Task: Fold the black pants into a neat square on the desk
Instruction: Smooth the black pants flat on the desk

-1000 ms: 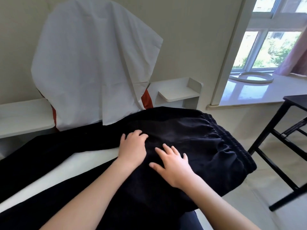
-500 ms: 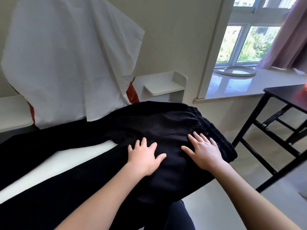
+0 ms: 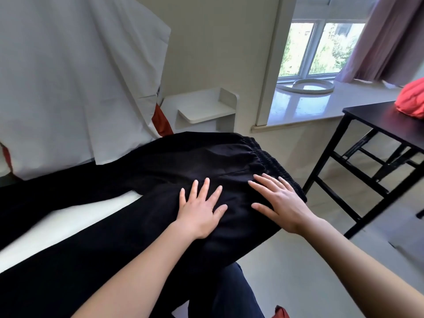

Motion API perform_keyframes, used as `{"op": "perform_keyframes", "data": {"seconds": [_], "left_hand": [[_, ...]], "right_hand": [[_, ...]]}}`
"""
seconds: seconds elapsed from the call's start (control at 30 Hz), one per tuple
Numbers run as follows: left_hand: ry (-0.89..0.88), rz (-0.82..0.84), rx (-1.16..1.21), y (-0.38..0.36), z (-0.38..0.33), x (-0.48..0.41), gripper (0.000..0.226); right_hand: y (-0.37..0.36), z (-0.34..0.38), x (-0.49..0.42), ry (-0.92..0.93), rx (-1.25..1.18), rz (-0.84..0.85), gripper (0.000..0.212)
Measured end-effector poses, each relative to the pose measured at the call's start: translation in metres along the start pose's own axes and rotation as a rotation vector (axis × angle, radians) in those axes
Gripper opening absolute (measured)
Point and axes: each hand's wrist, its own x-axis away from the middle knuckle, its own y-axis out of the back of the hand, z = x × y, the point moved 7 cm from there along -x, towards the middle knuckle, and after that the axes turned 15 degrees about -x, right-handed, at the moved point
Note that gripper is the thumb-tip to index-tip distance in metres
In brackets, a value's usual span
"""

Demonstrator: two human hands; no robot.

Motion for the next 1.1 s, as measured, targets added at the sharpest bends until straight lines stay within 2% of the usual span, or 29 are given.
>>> {"op": "perform_keyframes", "data": {"seconds": [0.07, 0.17, 0.23, 0.3, 0.5, 0.67, 0.8, 0.97, 1.1], "left_hand": [[0.004, -0.009, -0.007, 0.000, -0.001, -0.001, 0.064], [0.006, -0.016, -0.002, -0.001, -0.001, -0.001, 0.064], [0.010, -0.018, 0.006, 0.001, -0.001, 0.000, 0.064], [0.024, -0.032, 0.025, 0.005, -0.003, 0.004, 0.063], [0.088, -0.209, 0.092, 0.024, -0.034, 0.031, 0.062], [0.055, -0.257, 0.013, 0.033, -0.061, 0.048, 0.089], [0.084, -0.272, 0.030, 0.042, -0.063, 0.056, 0.109], [0.179, -0.322, -0.219, 0.063, -0.048, 0.064, 0.096], [0.283, -0.337, -0.236, 0.080, -0.018, 0.070, 0.068]], "right_hand": [[-0.002, -0.006, 0.016, 0.091, 0.064, 0.031, 0.073], [-0.006, -0.015, 0.030, 0.168, 0.150, 0.102, 0.092], [-0.008, -0.018, 0.035, 0.211, 0.234, 0.136, 0.096], [-0.007, -0.018, 0.037, 0.247, 0.289, 0.123, 0.089], [0.005, -0.002, 0.034, 0.347, 0.231, -0.017, 0.070], [0.028, 0.013, 0.030, 0.362, 0.114, -0.152, 0.045], [0.044, 0.022, 0.007, 0.208, 0.042, -0.181, 0.034], [0.053, 0.026, -0.025, 0.103, 0.048, -0.143, 0.029], [0.058, 0.025, -0.036, 0.094, 0.022, -0.101, 0.027]]}}
